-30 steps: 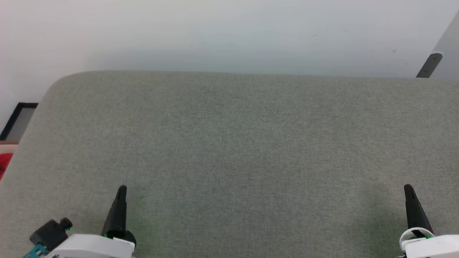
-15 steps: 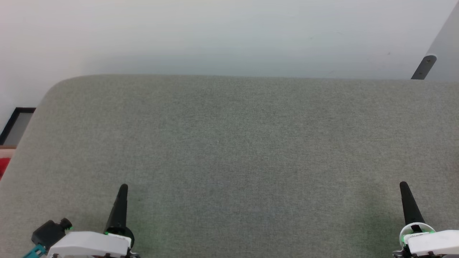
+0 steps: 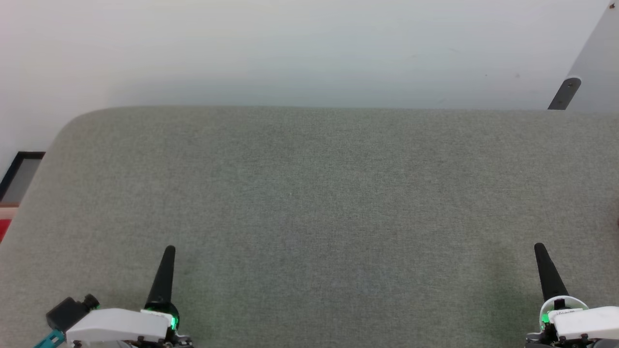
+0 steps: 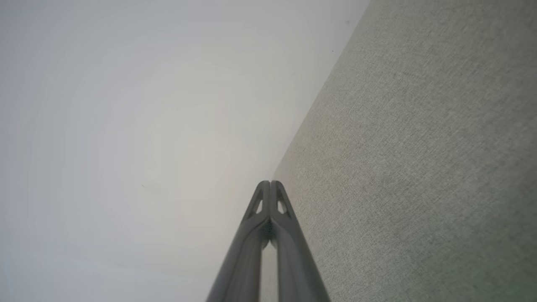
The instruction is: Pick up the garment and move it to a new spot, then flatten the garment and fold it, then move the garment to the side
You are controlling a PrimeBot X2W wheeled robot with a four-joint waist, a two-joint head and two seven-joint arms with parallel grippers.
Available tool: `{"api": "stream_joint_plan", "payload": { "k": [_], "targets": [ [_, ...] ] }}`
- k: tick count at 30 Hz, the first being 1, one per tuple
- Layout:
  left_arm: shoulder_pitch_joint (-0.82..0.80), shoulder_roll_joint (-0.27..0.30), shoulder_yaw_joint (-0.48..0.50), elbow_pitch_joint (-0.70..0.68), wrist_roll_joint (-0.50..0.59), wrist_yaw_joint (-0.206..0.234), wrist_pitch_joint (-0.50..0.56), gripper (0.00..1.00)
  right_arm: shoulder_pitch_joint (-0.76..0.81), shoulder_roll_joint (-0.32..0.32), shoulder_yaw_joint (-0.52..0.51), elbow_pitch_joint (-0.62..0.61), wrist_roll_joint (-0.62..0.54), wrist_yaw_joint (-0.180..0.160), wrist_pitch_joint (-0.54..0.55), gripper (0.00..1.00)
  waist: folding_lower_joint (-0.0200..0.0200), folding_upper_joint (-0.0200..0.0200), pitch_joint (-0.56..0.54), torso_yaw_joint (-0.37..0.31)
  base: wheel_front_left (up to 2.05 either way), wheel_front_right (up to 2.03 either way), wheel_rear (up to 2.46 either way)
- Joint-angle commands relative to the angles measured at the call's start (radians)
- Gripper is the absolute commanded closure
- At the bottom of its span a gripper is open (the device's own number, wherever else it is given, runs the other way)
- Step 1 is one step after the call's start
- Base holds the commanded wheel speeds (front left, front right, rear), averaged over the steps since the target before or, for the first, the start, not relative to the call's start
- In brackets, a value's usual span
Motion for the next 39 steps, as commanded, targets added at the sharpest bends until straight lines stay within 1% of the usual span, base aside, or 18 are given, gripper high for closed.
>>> {"api": "stream_joint_plan", "payload": {
  "k": [1,18,39],
  "targets": [
    [-0.014,0.001,0.005,-0.004,-0.017,0.0,0.003,1.0,-0.018,-0.007,0.004,-0.002,0.019,0.0,0.004,1.0,0.0,-0.0001,-0.001,-0.001,0.0,0.0,0.0],
    [-0.029,-0.024,0.026,0.016,-0.14,0.001,0.045,1.0,-0.042,-0.006,0.01,0.035,0.165,0.0,0.032,1.0,0.0,-0.0001,-0.016,-0.014,0.0,0.0,0.0],
    [-0.045,-0.052,0.048,0.036,-0.27,0.001,0.091,1.0,-0.068,-0.004,0.015,0.074,0.315,0.0,0.061,1.0,0.0,-0.0001,-0.035,-0.03,0.0,0.0,0.0]
  ]
}}
